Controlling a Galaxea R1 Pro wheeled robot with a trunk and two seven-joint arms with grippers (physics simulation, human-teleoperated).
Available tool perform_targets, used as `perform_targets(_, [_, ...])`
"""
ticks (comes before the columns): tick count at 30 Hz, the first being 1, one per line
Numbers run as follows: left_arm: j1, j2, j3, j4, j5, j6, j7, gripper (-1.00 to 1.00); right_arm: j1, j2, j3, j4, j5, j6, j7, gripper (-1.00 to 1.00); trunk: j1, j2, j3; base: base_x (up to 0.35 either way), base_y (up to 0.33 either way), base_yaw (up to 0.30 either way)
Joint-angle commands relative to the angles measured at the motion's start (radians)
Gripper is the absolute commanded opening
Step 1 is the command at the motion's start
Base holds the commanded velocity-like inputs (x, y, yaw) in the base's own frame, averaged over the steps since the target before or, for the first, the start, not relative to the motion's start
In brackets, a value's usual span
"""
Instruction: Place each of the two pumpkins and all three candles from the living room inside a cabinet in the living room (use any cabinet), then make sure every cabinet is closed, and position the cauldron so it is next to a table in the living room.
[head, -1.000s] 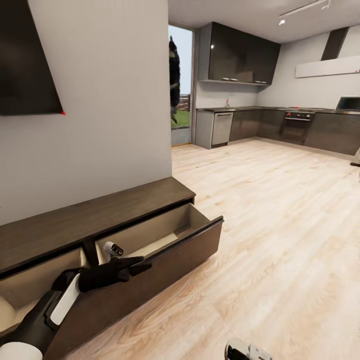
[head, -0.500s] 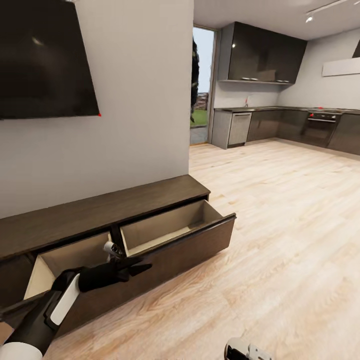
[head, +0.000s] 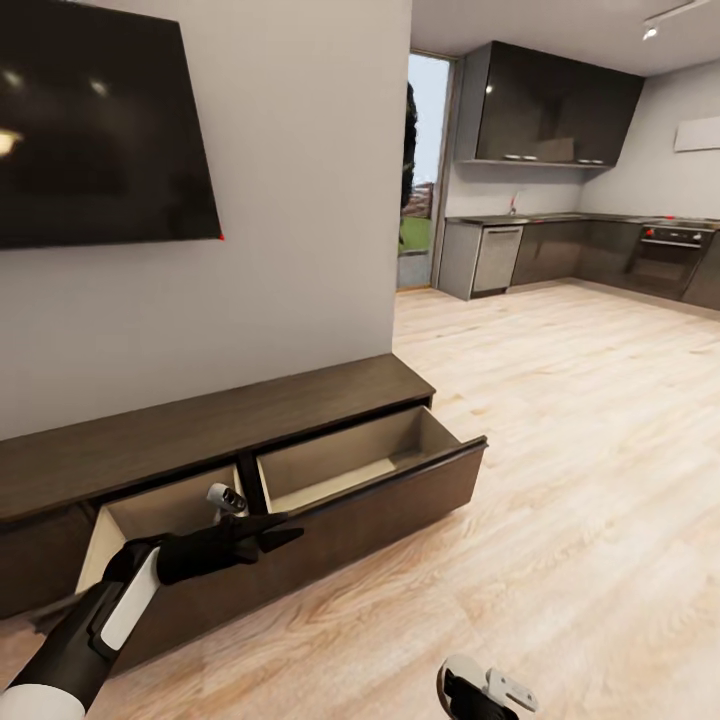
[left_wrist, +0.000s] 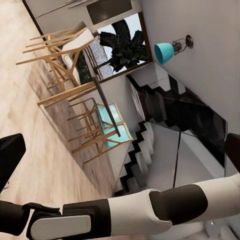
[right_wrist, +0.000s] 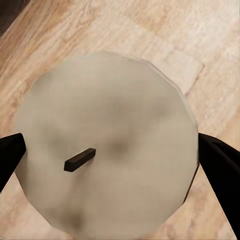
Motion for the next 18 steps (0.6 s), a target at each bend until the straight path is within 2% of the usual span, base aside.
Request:
perform_targets(1, [-0.001,0.001,-0.002,0.0,0.005,0.008,-0.001,1.0,0.0,0.0,0.009,-0.001,-0.007,-0.004,-0.006,-1.0,-0.004,0.007,0.002,0.0,0.0,0.0])
perform_targets(7, [0.0,0.001,-0.002,0.0,0.005,0.008,-0.001,1.0,0.0,0.0,0.011,-0.001,-0.007,-0.002,-0.007,-1.0,-0.027,0.049,0.021,0.0,0.0,0.055])
perform_targets(13, [0.0,0.001,-0.002,0.0,0.005,0.008,-0.001,1.0,0.0,0.001,0.011,0.0,-0.004,-0.001,-0.009,-1.0,-0.05,0.091,0.04,-0.032,0.0,0.244])
perform_targets(18, [0.0,0.001,-0.002,0.0,0.004,0.008,-0.001,1.0,0.0,0.001,0.011,0.0,-0.001,-0.001,-0.01,-1.0,-0.069,0.126,0.056,-0.206,0.0,0.272])
